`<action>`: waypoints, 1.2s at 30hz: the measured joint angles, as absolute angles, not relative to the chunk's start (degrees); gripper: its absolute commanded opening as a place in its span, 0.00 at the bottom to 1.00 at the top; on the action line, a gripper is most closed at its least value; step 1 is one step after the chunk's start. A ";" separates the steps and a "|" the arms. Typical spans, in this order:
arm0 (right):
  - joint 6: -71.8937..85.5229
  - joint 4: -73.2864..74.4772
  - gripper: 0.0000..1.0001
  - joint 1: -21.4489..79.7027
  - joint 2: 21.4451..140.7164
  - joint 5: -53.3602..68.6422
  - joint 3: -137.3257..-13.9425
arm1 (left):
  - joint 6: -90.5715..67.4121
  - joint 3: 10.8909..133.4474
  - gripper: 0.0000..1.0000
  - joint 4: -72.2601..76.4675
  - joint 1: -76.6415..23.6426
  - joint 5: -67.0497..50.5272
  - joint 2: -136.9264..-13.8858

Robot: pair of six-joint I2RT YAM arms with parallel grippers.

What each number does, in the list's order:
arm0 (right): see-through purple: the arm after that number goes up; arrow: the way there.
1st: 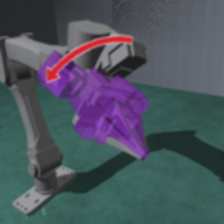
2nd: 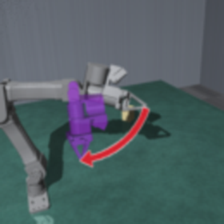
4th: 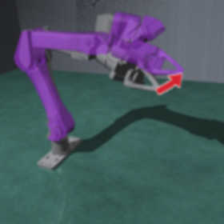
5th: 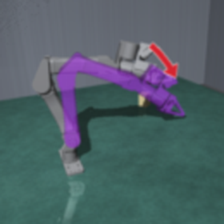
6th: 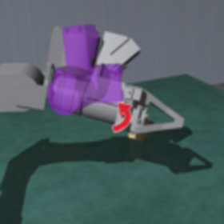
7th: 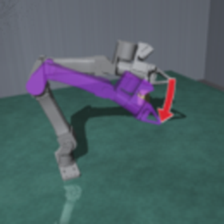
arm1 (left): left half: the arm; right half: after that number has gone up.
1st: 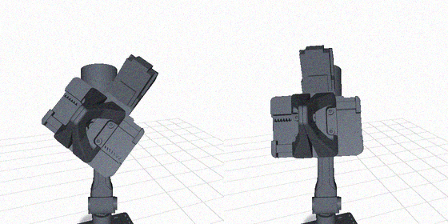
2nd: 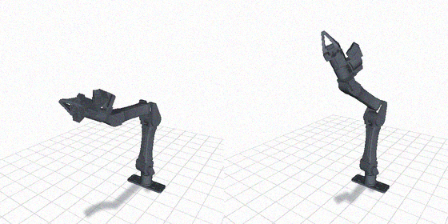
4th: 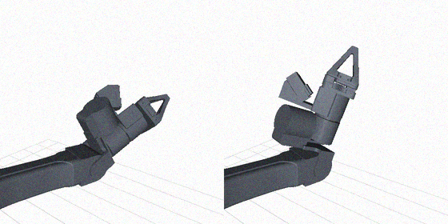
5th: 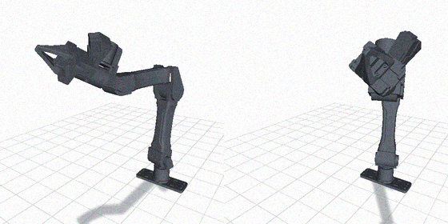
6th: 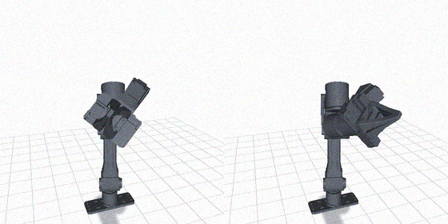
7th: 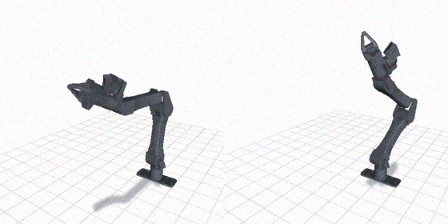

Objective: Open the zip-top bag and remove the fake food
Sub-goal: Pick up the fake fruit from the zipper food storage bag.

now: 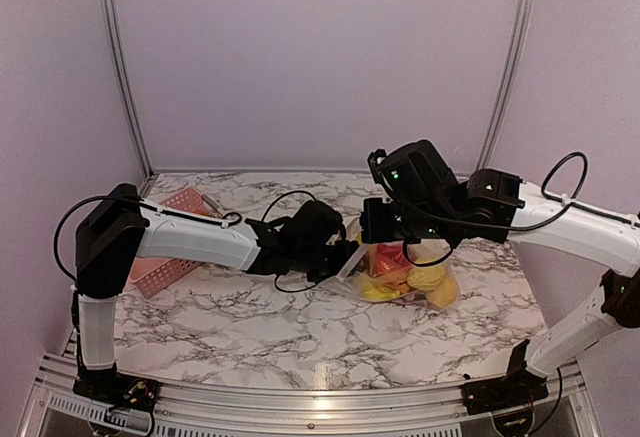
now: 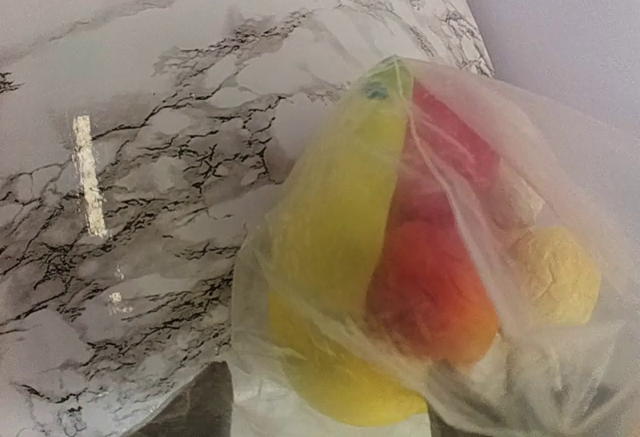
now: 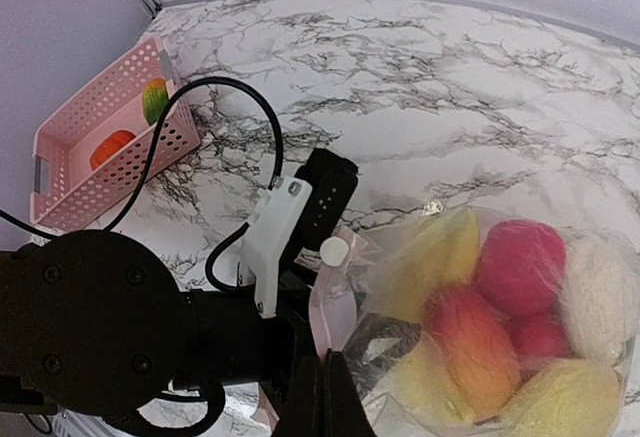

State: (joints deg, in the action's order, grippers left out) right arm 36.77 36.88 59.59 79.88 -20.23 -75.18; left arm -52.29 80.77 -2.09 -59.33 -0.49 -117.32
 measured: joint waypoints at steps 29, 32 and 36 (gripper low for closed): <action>36.84 36.05 0.00 59.59 79.88 -20.29 -75.18 | -50.81 92.18 0.70 -3.84 -61.93 -3.97 -122.23; 36.84 36.05 0.00 59.59 79.88 -20.32 -75.16 | -50.74 93.82 0.72 -4.45 -61.93 -3.68 -123.22; 37.39 36.51 0.00 59.24 79.88 -21.61 -74.91 | -50.74 96.44 0.77 -5.50 -61.84 -2.48 -125.01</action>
State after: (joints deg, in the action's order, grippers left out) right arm 37.39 36.51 59.24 79.88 -21.61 -74.91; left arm -50.74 96.44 -5.50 -61.84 -2.48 -125.01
